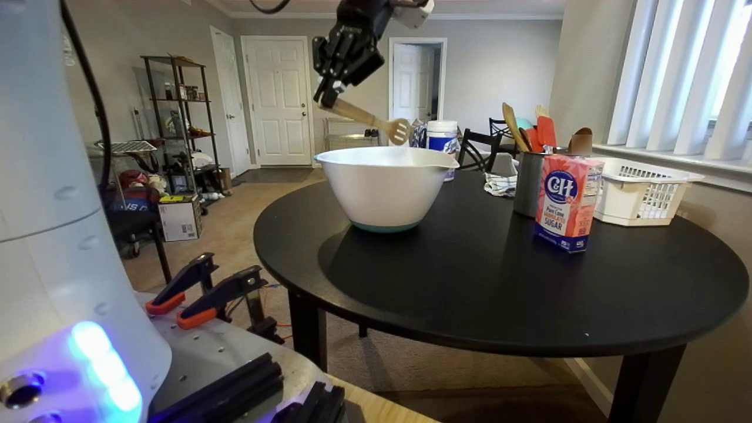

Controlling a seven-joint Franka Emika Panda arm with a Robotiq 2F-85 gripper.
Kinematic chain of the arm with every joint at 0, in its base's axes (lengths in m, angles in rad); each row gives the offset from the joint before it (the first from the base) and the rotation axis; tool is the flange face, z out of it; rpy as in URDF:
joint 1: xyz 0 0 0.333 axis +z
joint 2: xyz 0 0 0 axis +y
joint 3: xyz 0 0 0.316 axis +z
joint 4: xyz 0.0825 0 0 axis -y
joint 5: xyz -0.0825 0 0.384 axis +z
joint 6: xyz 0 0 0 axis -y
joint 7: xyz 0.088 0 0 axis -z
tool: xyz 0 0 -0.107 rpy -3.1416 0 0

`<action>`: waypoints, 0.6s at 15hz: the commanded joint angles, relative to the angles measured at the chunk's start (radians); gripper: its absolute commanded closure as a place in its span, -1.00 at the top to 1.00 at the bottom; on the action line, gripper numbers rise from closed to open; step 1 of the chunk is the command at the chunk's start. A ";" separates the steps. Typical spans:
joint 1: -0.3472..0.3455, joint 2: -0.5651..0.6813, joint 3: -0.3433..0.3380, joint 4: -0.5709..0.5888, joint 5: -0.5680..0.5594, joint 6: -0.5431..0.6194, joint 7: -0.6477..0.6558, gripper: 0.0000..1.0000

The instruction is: Use the wooden spoon to stir in the white bowl

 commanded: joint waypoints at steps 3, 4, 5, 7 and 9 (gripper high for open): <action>-0.001 -0.174 0.012 0.043 -0.053 -0.062 0.017 -0.89; 0.001 -0.184 0.013 0.047 -0.049 -0.058 0.018 -0.89; 0.001 -0.192 0.013 0.049 -0.047 -0.054 0.019 -0.89; 0.000 -0.202 0.013 0.044 -0.044 -0.037 0.024 -0.89; -0.006 -0.201 0.005 0.037 -0.035 -0.018 0.027 -0.24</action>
